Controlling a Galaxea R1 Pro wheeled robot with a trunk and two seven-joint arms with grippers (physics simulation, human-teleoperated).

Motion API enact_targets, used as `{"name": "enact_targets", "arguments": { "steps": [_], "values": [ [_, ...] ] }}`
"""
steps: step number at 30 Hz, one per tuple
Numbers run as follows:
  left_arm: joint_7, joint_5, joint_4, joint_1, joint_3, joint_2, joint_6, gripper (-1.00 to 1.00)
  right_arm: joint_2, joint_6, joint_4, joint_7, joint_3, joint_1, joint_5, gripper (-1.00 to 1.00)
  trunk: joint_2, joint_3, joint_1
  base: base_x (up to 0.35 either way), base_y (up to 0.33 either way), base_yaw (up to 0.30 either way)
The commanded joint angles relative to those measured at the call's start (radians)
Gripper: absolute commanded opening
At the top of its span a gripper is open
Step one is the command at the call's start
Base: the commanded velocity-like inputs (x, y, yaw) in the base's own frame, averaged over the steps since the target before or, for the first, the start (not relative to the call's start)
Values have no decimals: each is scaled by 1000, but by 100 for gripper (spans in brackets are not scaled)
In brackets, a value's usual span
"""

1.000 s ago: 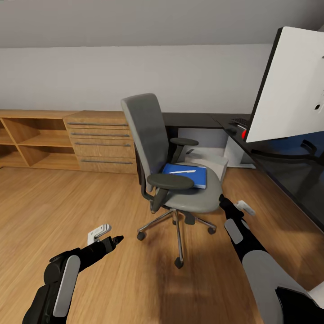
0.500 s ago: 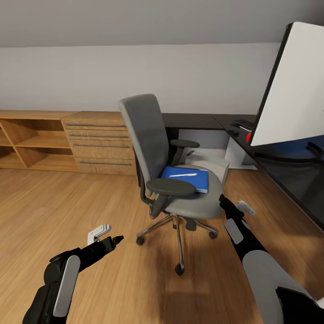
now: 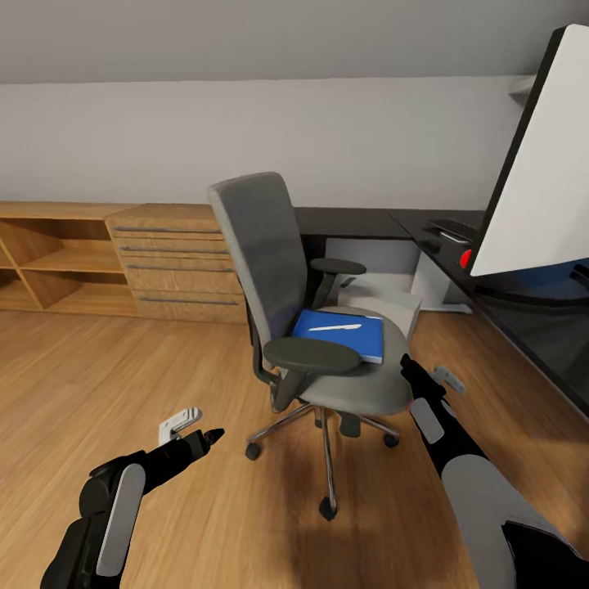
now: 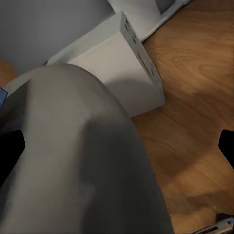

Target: In the bedroom, organize the workspace by keeping the computer under the desk, ensuring the monitor is on the desk, placing the keyboard on the desk next to the monitor, placing the mouse on the desk next to the keyboard, moving the folder from the swivel chair onto the desk next to the mouse, stacking the notebook on top of the folder with the pen on top of the notebook, and positioning the swivel chair next to the desk.

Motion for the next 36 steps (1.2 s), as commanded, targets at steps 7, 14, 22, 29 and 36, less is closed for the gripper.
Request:
{"name": "enact_targets", "arguments": {
  "steps": [7,14,22,29,36],
  "values": [
    [-10,7,-10,2,2,-2,4,100,-19,0,2,-3,-17,0,-13,100,0,-1,0,72,0,0],
    [-184,16,-67,64,8,2,3,100,-23,0,2,-4,-20,0,-13,100,0,-1,0,5,0,0],
    [-204,16,-71,71,11,2,7,100,-21,-1,2,-4,-21,0,-12,100,0,-1,0,0,0,0],
    [-204,16,-71,71,12,3,9,100,-18,-1,3,-2,-20,0,-13,100,0,-3,0,0,0,33],
    [-205,16,-71,71,15,4,11,100,-18,-1,8,-1,-21,0,-13,100,0,-8,0,0,0,25]
  ]
}}
